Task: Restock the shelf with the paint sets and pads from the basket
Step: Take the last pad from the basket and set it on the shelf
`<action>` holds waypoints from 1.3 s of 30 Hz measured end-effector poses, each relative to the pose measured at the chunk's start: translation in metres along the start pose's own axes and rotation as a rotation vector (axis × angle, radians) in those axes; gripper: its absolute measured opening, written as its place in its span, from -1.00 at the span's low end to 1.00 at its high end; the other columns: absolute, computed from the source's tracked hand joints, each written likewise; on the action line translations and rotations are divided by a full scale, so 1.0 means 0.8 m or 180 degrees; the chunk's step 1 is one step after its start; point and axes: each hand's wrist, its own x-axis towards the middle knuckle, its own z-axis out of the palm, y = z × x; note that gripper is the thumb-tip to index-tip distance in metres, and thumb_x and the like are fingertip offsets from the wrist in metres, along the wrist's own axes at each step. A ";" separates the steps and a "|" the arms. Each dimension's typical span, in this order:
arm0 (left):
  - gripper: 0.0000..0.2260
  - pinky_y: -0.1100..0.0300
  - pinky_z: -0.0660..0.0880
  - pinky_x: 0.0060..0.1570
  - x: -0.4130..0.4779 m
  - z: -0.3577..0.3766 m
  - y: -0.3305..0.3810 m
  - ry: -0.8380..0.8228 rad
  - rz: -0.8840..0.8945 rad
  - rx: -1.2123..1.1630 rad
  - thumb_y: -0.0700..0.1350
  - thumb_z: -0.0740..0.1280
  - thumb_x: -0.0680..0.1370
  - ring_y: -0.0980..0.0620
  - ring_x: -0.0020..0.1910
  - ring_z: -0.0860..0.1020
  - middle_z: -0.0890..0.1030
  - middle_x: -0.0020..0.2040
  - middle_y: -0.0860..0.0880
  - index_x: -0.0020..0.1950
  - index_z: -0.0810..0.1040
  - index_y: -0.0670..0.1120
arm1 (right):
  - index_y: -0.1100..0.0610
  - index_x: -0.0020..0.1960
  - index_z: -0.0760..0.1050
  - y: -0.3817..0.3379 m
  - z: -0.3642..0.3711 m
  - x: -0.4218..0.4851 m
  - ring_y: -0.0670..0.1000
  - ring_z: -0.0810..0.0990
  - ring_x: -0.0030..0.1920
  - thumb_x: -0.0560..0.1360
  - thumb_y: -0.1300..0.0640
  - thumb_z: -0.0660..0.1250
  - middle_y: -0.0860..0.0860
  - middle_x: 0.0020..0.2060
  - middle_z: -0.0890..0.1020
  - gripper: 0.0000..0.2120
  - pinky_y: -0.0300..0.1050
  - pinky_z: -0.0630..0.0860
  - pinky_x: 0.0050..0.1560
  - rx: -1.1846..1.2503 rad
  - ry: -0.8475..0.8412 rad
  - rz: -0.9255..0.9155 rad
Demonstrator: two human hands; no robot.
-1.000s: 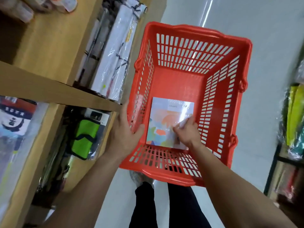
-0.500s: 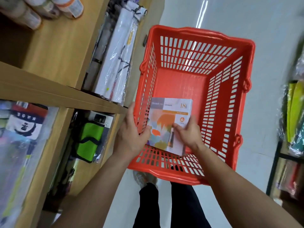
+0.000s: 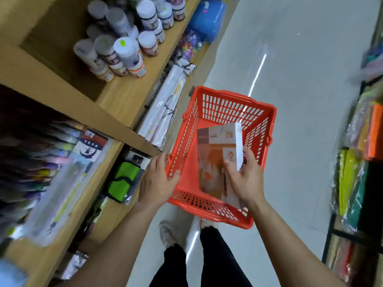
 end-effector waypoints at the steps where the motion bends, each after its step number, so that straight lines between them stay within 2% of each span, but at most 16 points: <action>1: -0.38 -0.03 0.46 0.25 -0.014 -0.012 0.008 0.0062 -0.0012 -0.0085 0.06 0.39 0.54 -0.12 0.33 0.48 0.45 0.39 -0.09 0.55 0.30 -0.06 | -0.08 0.28 0.49 -0.017 -0.012 -0.004 0.02 0.71 0.00 0.51 0.04 0.44 -0.17 -0.01 0.70 -0.64 0.13 0.64 0.01 0.0075 -0.0015 -0.0083; 5: -0.40 -0.02 0.43 0.30 -0.074 -0.062 0.031 0.0255 -0.0070 -0.0462 0.13 0.35 0.57 -0.05 0.39 0.44 0.42 0.43 -0.04 0.56 0.29 0.00 | 0.01 0.26 0.57 -0.091 -0.054 -0.029 -0.14 0.70 0.00 0.50 0.16 0.48 -0.24 0.01 0.70 -0.65 0.04 0.66 0.05 0.0471 -0.0202 -0.0569; 8: -0.39 0.06 0.43 0.27 -0.124 -0.101 0.042 0.0482 -0.0146 -0.0869 0.16 0.35 0.57 0.05 0.34 0.46 0.44 0.42 0.01 0.57 0.25 0.05 | 0.05 0.24 0.60 -0.149 -0.075 -0.061 -0.13 0.72 0.03 0.48 0.23 0.50 -0.15 0.03 0.74 -0.65 -0.03 0.67 0.07 0.0784 -0.0471 -0.0909; 11: -0.39 0.12 0.49 0.17 -0.180 -0.140 0.041 0.0746 -0.0139 -0.1406 0.20 0.36 0.55 0.20 0.23 0.53 0.50 0.30 0.30 0.54 0.23 0.17 | -0.01 0.17 0.63 -0.198 -0.086 -0.104 -0.07 0.74 0.02 0.47 0.32 0.51 -0.08 0.02 0.77 -0.65 -0.08 0.67 0.05 0.1019 -0.0807 -0.1235; 13: -0.47 0.20 0.57 0.02 -0.222 -0.164 0.031 0.0953 -0.0105 -0.1882 0.09 0.41 0.56 0.30 0.11 0.61 0.57 0.15 0.43 0.47 0.27 0.24 | 0.01 0.15 0.65 -0.225 -0.086 -0.138 -0.03 0.76 0.03 0.46 0.31 0.51 -0.06 0.03 0.78 -0.67 -0.08 0.67 0.04 0.1159 -0.1069 -0.1379; 16: -0.53 0.30 0.60 -0.24 -0.295 -0.199 0.008 0.1383 -0.0149 -0.2435 -0.11 0.44 0.56 0.28 -0.05 0.66 0.65 0.08 0.22 0.33 0.34 0.28 | 0.11 0.15 0.65 -0.261 -0.073 -0.193 0.04 0.77 0.02 0.47 0.29 0.51 0.01 0.03 0.78 -0.72 0.00 0.68 0.01 0.1291 -0.1337 -0.1531; 18: -0.50 0.24 0.62 -0.12 -0.348 -0.220 -0.020 0.1717 -0.0131 -0.2406 -0.04 0.48 0.52 0.26 0.00 0.65 0.64 0.09 0.28 0.27 0.34 0.41 | 0.15 0.16 0.65 -0.282 -0.055 -0.235 0.03 0.77 -0.01 0.52 0.35 0.46 0.00 0.01 0.79 -0.76 -0.09 0.67 -0.05 0.1362 -0.1556 -0.1634; 21: -0.45 -0.04 0.62 0.08 -0.435 -0.249 -0.072 0.2236 -0.0291 -0.2523 0.20 0.49 0.39 0.12 0.12 0.64 0.64 0.18 0.22 0.30 0.34 0.48 | 0.11 0.18 0.64 -0.311 -0.022 -0.310 -0.02 0.74 -0.05 0.52 0.22 0.41 -0.01 -0.01 0.76 -0.76 -0.21 0.59 -0.12 0.1269 -0.1903 -0.1846; 24: -0.45 -0.09 0.64 0.00 -0.525 -0.270 -0.119 0.2791 -0.0444 -0.2585 0.22 0.50 0.34 0.10 0.07 0.65 0.65 0.11 0.28 0.23 0.36 0.56 | 0.10 0.27 0.61 -0.335 0.017 -0.384 0.02 0.70 0.03 0.42 0.18 0.29 0.10 0.11 0.72 -0.58 -0.18 0.55 -0.07 0.1140 -0.2318 -0.2092; 27: -0.46 0.12 0.65 -0.14 -0.604 -0.285 -0.165 0.3246 -0.0617 -0.2482 0.04 0.55 0.45 0.15 0.01 0.66 0.63 0.09 0.23 0.26 0.38 0.43 | -0.16 0.36 0.55 -0.359 0.059 -0.459 -0.03 0.67 0.12 0.45 0.13 0.29 0.09 0.19 0.66 -0.50 -0.15 0.60 0.04 0.0969 -0.2733 -0.2408; 29: -0.47 0.14 0.65 -0.12 -0.645 -0.300 -0.198 0.3478 -0.0891 -0.2269 -0.01 0.52 0.48 0.15 0.01 0.66 0.64 0.13 0.16 0.35 0.38 0.31 | -0.32 0.39 0.47 -0.374 0.094 -0.506 0.03 0.66 0.13 0.52 0.04 0.31 0.09 0.22 0.63 -0.52 0.04 0.63 0.09 0.0893 -0.2830 -0.2581; 31: -0.48 0.06 0.64 -0.05 -0.676 -0.313 -0.234 0.3665 -0.1120 -0.2055 0.00 0.49 0.51 0.09 0.06 0.66 0.66 0.15 0.11 0.39 0.39 0.27 | -0.23 0.44 0.44 -0.389 0.137 -0.545 -0.12 0.68 0.00 0.58 0.05 0.37 -0.04 0.12 0.67 -0.54 -0.06 0.64 -0.03 0.0841 -0.2779 -0.2673; 33: -0.47 0.04 0.61 -0.01 -0.698 -0.327 -0.266 0.3700 -0.1413 -0.1804 0.05 0.48 0.50 0.01 0.11 0.64 0.65 0.20 0.06 0.42 0.37 0.21 | 0.03 0.49 0.42 -0.408 0.173 -0.582 -0.33 0.65 -0.08 0.61 0.15 0.38 -0.26 0.01 0.66 -0.54 -0.31 0.56 -0.13 0.0722 -0.2788 -0.2796; 35: -0.23 0.10 0.57 -0.03 -0.711 -0.341 -0.293 0.3464 -0.1637 -0.1529 0.15 0.51 0.44 -0.04 0.16 0.62 0.62 0.30 0.02 0.57 0.25 0.10 | 0.01 0.47 0.40 -0.423 0.208 -0.614 -0.34 0.62 0.10 0.62 0.14 0.37 -0.25 0.13 0.65 -0.56 -0.33 0.53 -0.02 0.0327 -0.2991 -0.2970; 37: -0.03 0.16 0.49 -0.01 -0.718 -0.353 -0.316 0.3124 -0.1746 -0.1395 0.17 0.56 0.37 -0.05 0.27 0.57 0.51 0.42 0.04 0.64 0.09 0.05 | 0.07 0.56 0.33 -0.436 0.241 -0.640 -0.02 0.55 0.38 0.62 0.03 0.35 -0.02 0.39 0.58 -0.46 -0.17 0.50 0.19 -0.0300 -0.3134 -0.3103; 39: 0.13 0.11 0.47 0.16 -0.722 -0.364 -0.336 0.2752 -0.1769 -0.1353 0.33 0.56 0.24 -0.08 0.39 0.46 0.38 0.51 0.00 0.65 0.03 0.07 | 0.09 0.61 0.28 -0.444 0.272 -0.657 0.17 0.54 0.39 0.59 -0.05 0.34 0.11 0.46 0.53 -0.36 -0.08 0.48 0.17 -0.0906 -0.3141 -0.3195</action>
